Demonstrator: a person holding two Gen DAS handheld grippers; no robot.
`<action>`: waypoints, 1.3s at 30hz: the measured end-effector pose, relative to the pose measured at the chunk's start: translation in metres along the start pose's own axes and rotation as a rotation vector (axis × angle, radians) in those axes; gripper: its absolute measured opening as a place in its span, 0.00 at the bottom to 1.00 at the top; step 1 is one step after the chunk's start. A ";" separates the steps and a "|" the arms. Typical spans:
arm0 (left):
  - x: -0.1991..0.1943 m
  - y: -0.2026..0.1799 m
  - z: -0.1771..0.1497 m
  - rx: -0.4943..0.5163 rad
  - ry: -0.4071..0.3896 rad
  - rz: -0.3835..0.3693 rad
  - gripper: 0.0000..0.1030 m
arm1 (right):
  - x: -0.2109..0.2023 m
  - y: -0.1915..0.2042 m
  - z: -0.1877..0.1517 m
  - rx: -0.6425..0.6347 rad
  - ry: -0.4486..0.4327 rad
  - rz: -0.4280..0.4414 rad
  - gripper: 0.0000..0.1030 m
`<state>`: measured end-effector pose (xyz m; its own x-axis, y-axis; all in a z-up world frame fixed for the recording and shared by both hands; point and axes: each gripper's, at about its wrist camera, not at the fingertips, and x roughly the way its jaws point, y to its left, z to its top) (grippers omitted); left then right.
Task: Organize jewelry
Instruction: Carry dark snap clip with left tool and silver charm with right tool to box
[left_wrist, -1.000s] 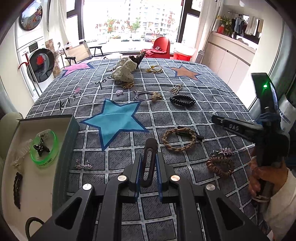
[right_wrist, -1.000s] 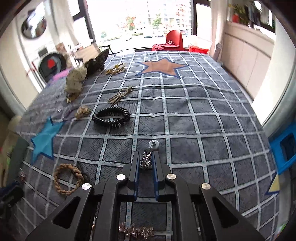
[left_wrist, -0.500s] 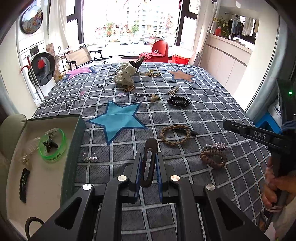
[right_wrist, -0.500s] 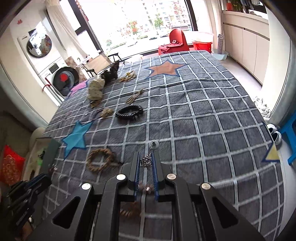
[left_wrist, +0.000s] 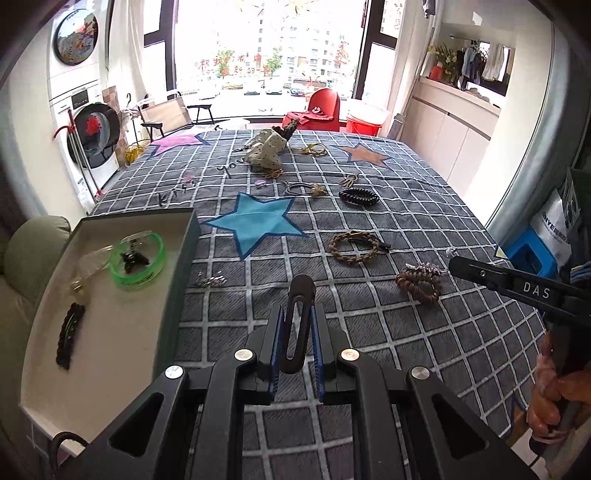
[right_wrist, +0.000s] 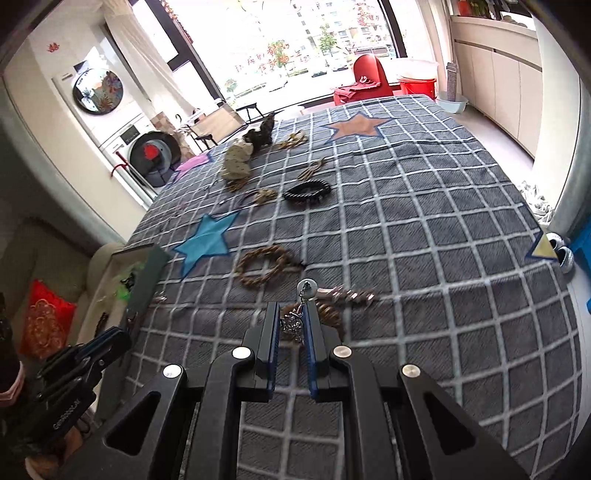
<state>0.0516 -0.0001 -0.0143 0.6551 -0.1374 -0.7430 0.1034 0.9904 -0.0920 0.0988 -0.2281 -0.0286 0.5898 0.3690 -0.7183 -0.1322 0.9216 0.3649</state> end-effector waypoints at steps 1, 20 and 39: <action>-0.002 0.002 -0.001 -0.003 -0.002 0.001 0.16 | -0.002 0.004 -0.002 -0.004 -0.001 0.002 0.13; -0.041 0.063 -0.035 -0.100 -0.044 0.043 0.16 | -0.015 0.077 -0.021 -0.090 0.004 0.075 0.13; -0.055 0.165 -0.071 -0.258 -0.032 0.164 0.16 | 0.027 0.190 -0.032 -0.275 0.098 0.185 0.13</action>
<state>-0.0204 0.1725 -0.0361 0.6707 0.0281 -0.7412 -0.1966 0.9703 -0.1411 0.0638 -0.0393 0.0024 0.4584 0.5300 -0.7134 -0.4474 0.8312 0.3300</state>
